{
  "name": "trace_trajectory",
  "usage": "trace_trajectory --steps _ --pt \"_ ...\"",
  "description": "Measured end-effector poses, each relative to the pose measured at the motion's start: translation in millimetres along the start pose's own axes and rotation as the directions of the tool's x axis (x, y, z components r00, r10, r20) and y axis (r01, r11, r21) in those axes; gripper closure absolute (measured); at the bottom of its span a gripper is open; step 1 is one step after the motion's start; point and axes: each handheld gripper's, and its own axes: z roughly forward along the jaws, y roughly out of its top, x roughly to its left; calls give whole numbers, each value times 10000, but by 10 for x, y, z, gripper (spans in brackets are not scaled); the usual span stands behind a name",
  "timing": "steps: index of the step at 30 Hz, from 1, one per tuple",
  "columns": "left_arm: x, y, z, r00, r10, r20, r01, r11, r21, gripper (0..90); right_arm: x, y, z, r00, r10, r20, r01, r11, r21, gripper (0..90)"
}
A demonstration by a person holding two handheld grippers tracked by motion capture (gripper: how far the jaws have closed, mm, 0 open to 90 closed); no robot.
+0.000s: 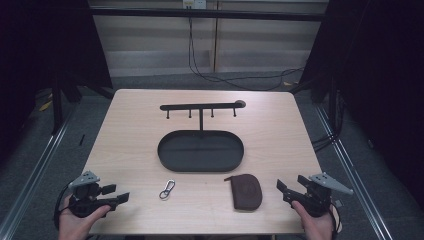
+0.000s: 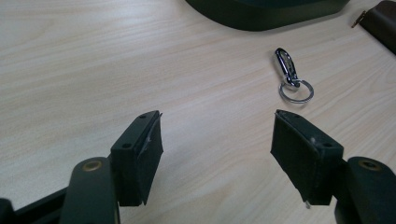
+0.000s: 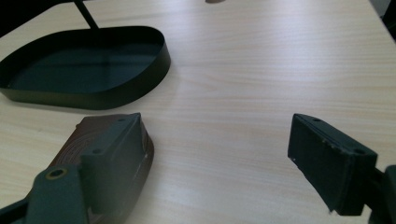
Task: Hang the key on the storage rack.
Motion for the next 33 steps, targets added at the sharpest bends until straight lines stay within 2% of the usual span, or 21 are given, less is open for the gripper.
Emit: trace_trajectory --steps 2,4,11,16,19,20,22,27,28,29,33 --pt "-8 4 -5 10000 81 8 -81 10000 -29 343 4 1 -1 10000 -13 -7 13 10000 33 182" --pt "-26 13 -14 10000 76 -20 -76 9999 -69 351 23 1 -5 9996 -282 24 281 9993 231 182" --pt "-98 92 -18 9996 296 -2 -296 9993 -234 363 8 -2 -3 9997 -259 22 258 9991 326 183" --pt "-110 156 -18 9999 137 -68 -138 9996 -230 363 -2 -2 8 9997 -247 2 247 9989 409 184" --pt "-140 197 -34 10000 58 59 -57 9997 -226 365 14 -8 4 9993 -380 43 378 9983 441 185" --pt "-144 217 -40 9998 198 75 -197 9997 -155 372 13 -10 2 9992 -386 70 382 9982 456 185" --pt "-156 237 -36 9997 212 127 -210 9996 -187 378 9 -11 4 9992 -379 78 375 9982 458 185" --pt "-233 353 -22 9981 506 344 -505 9987 -36 403 7 -5 11 9994 -333 14 332 9984 460 185" --pt "-263 388 -28 9968 731 320 -733 9973 52 436 16 -8 19 9991 -412 61 409 9978 522 185" --pt "-263 388 -28 9968 731 320 -733 9973 52 445 16 -8 19 9991 -412 61 409 9978 522 185" --pt "-290 475 24 9950 803 589 -837 9948 579 444 3 -11 17 9993 -369 47 366 9979 539 185"
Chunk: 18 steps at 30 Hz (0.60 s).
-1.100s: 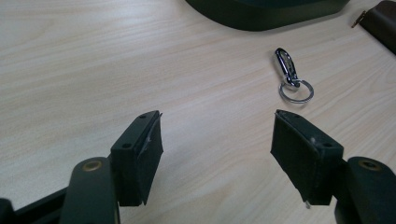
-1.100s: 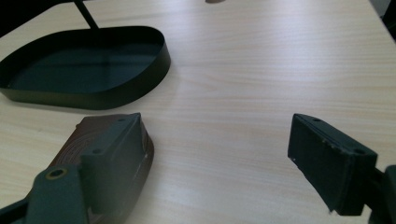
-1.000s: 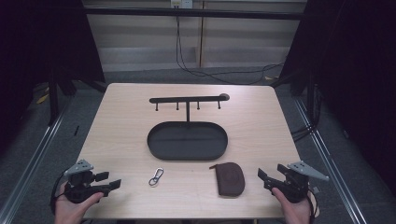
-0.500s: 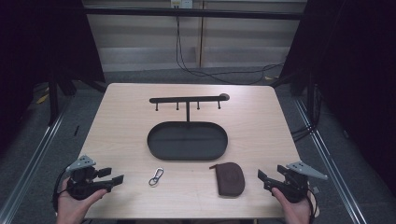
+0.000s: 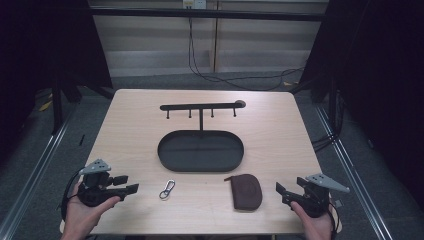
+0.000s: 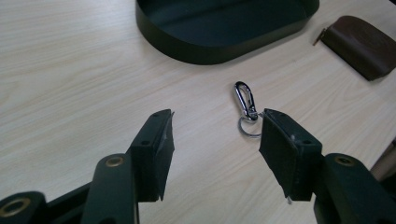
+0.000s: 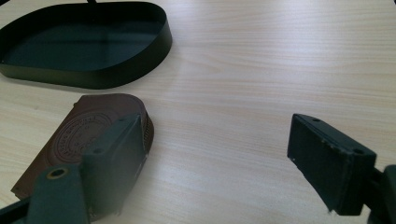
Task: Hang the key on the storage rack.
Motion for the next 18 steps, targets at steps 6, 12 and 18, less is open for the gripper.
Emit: trace_trajectory --steps 6,12,18 --pt "-63 92 80 9999 148 58 -151 9987 491 419 7 0 -5 10000 -25 -43 25 10000 19 189" --pt "-115 191 149 9995 321 78 -328 9946 981 409 34 5 10 9997 -228 -60 228 9997 113 189" --pt "-87 292 267 9995 323 15 -321 9843 1735 393 20 6 23 9997 -120 -202 124 9998 176 190"
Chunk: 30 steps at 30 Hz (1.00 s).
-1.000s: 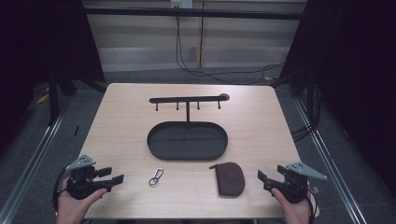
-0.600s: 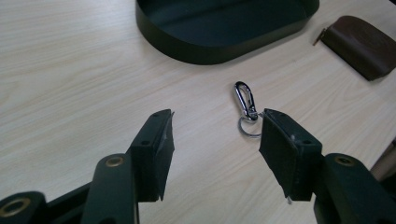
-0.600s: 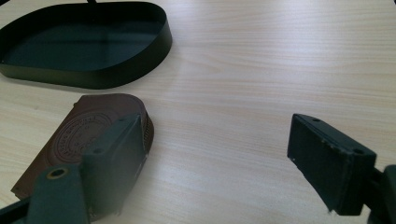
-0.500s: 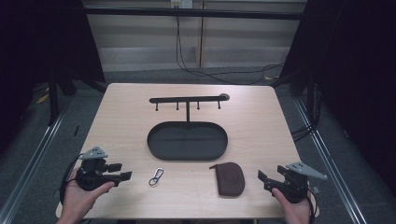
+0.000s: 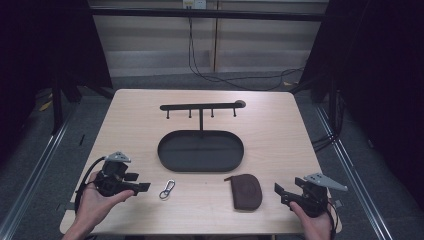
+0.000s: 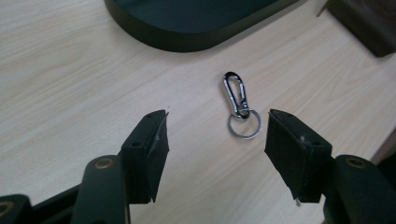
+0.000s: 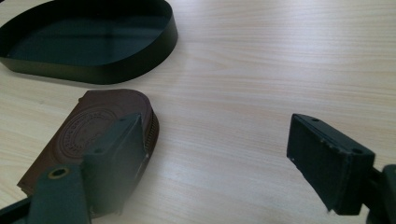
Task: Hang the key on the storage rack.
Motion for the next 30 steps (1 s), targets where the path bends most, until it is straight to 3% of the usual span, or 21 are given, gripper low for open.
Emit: trace_trajectory --steps 2,5,8,12,17,22,26,29,30 --pt "-4 12 6 10000 2 66 -2 10000 27 394 4 1 -2 10000 4 -37 -4 10000 8 190" --pt "-24 72 54 9999 27 98 -30 9993 368 394 6 1 -1 9999 -44 -102 44 10000 18 190" --pt "-67 143 106 9994 333 9 -333 9957 861 393 14 1 3 9999 -103 -92 103 9999 54 189" --pt "-108 220 147 9993 365 82 -372 9933 1098 413 11 -1 7 9999 -87 -66 88 9999 102 190" --pt "-96 287 183 9993 274 -267 -235 9906 1349 436 1 0 14 9999 -44 -129 45 9999 111 188" --pt "-151 376 251 9989 393 -247 -338 9810 1913 443 11 -1 15 9998 -123 -141 125 9998 133 189" --pt "-208 479 343 9968 651 -461 -522 9690 2417 445 8 -1 22 9997 -110 -197 114 9997 206 189" --pt "-230 501 373 9964 721 -452 -584 9660 2520 452 6 -2 27 9999 -93 -143 97 9996 276 194" --pt "-250 509 407 9955 805 -499 -640 9604 2712 452 6 -2 27 9999 -93 -143 97 9996 276 194"
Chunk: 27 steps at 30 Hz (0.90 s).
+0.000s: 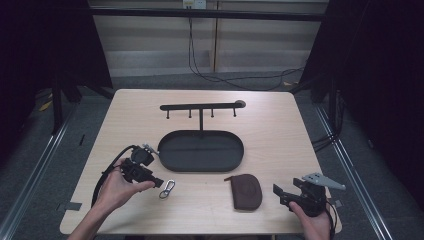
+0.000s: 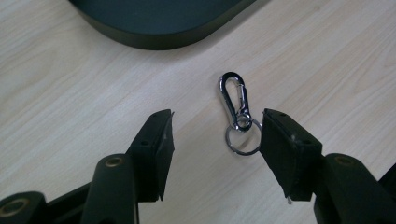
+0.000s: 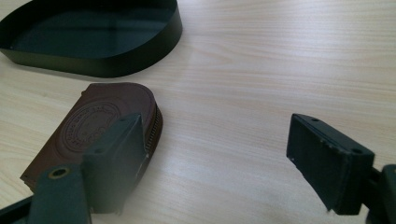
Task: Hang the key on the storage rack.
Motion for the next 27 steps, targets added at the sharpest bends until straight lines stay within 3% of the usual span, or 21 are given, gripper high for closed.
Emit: trace_trajectory --steps 3,6,27 --pt "-61 64 79 9994 336 -53 -332 9980 546 476 -2 0 4 10000 27 56 -27 10000 39 195" --pt "-83 96 112 9994 342 -3 -340 9968 728 480 1 -1 2 10000 -13 45 13 10000 31 195" --pt "-155 267 429 9982 545 261 -580 9849 1634 565 16 -6 19 9997 -238 -14 239 9994 233 202"
